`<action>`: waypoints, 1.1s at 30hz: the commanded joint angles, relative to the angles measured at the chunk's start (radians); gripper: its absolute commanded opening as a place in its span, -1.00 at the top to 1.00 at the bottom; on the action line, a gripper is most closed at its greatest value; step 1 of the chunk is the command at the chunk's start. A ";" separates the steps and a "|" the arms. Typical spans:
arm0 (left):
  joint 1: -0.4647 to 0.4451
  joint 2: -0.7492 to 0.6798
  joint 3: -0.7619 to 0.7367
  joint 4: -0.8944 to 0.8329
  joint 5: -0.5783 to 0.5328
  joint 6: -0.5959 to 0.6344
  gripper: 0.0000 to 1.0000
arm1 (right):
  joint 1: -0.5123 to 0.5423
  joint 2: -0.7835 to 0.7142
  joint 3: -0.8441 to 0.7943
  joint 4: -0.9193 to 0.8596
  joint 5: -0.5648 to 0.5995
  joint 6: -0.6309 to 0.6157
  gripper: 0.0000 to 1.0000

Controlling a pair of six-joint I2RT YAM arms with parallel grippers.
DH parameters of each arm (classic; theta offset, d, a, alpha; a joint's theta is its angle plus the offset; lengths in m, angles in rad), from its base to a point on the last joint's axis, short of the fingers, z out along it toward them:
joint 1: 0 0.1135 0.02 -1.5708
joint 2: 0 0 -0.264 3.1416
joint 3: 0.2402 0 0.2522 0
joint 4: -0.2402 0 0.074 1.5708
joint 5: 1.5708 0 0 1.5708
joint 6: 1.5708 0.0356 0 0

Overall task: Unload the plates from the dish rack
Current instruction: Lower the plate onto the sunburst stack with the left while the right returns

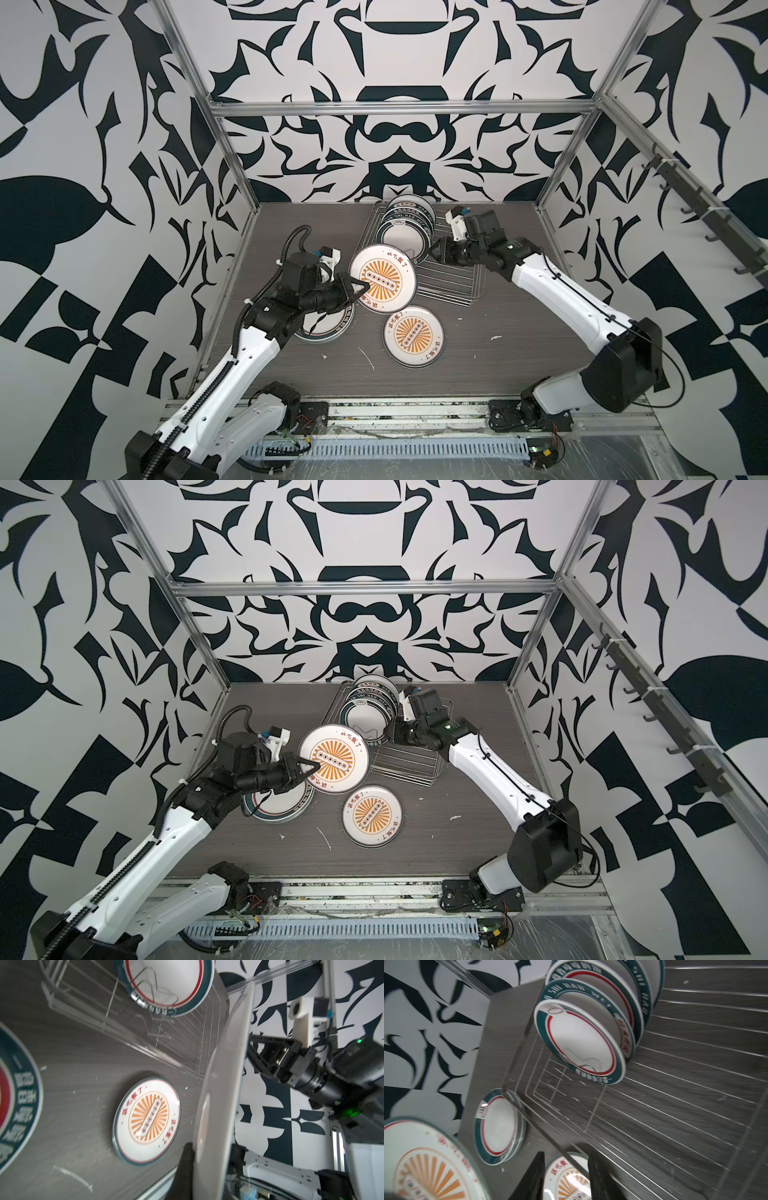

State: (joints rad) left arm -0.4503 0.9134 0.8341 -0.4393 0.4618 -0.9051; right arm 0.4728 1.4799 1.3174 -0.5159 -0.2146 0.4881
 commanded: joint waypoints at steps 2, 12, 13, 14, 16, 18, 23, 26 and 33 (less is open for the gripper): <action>-0.034 -0.037 -0.059 -0.142 0.055 0.037 1.00 | -0.002 0.024 0.077 -0.133 0.143 -0.137 0.22; -0.232 0.056 -0.087 -0.102 -0.025 0.031 1.00 | -0.001 0.069 0.133 -0.167 0.155 -0.180 0.22; -0.247 0.069 -0.088 -0.091 -0.035 0.029 1.00 | -0.001 0.071 0.135 -0.167 0.155 -0.181 0.22; -0.261 0.084 -0.089 -0.079 -0.037 0.028 1.00 | 0.000 0.075 0.139 -0.167 0.156 -0.186 0.22; -0.277 0.113 -0.090 -0.067 -0.041 0.029 1.00 | -0.001 0.087 0.152 -0.173 0.163 -0.194 0.21; -0.286 0.141 -0.090 -0.059 -0.045 0.034 1.00 | 0.000 0.106 0.177 -0.194 0.182 -0.208 0.21; -0.300 0.179 -0.079 -0.046 -0.046 0.041 1.00 | -0.001 0.122 0.192 -0.200 0.192 -0.221 0.21; -0.306 0.182 -0.087 -0.024 -0.042 0.049 1.00 | 0.000 0.128 0.190 -0.197 0.187 -0.223 0.22; -0.310 0.248 -0.089 0.010 -0.032 0.049 1.00 | 0.000 0.140 0.198 -0.194 0.184 -0.232 0.22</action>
State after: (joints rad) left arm -0.7540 1.1419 0.7456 -0.4713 0.4114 -0.8673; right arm 0.4728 1.6306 1.4746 -0.7059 -0.0433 0.2768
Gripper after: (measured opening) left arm 0.104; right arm 0.393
